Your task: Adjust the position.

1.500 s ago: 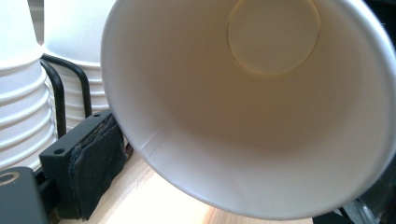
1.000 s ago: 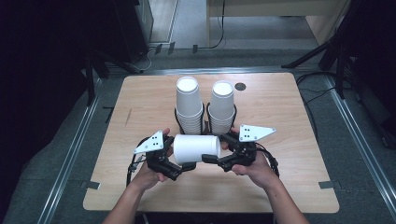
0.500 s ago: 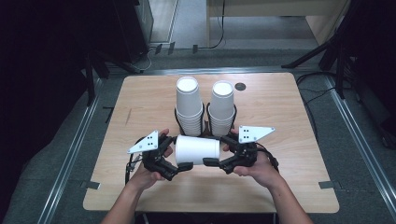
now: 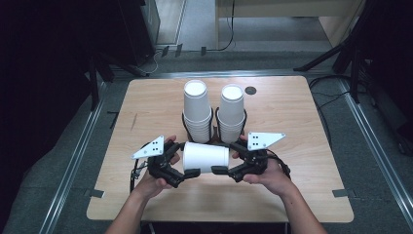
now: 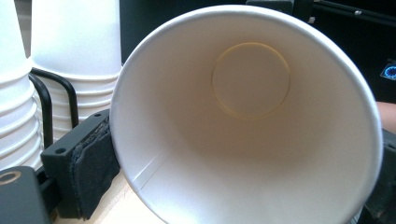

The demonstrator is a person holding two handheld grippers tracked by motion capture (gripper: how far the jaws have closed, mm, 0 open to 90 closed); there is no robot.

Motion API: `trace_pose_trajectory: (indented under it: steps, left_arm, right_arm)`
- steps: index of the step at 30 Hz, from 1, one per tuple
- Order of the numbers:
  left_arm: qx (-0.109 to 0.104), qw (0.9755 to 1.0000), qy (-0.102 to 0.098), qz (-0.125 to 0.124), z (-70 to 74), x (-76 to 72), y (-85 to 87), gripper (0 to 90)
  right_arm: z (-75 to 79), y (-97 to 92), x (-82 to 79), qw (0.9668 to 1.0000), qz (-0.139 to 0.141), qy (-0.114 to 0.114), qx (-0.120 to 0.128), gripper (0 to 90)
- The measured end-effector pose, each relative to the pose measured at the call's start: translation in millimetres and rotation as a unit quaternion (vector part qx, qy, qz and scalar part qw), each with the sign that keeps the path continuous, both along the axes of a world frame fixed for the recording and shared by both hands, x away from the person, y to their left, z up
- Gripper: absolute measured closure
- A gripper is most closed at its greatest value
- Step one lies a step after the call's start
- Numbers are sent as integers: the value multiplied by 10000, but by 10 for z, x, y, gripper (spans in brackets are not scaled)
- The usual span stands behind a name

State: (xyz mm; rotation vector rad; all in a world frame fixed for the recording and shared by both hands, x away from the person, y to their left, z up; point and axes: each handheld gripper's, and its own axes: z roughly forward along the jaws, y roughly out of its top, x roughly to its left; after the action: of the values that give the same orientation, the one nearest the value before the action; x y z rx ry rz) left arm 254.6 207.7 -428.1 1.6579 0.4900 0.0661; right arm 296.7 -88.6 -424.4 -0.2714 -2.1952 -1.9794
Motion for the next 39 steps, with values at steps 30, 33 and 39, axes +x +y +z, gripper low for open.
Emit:
trace_pose_trajectory:
  steps: [30, 33, 39]
  left_arm:
    - [184, 9993, -145, -280, 2, -52, -18, 95]
    - [345, 9989, -155, -289, 3, -57, -27, 96]
    - [610, 9977, -160, -245, 24, -65, 6, 97]
  right_arm:
    - [-20, -41, 11, 9979, 120, -73, -639, 61]
    - [9, -61, 0, 9970, 105, -151, -753, 34]
    - [96, -143, -29, 9950, -32, -306, -953, 1]
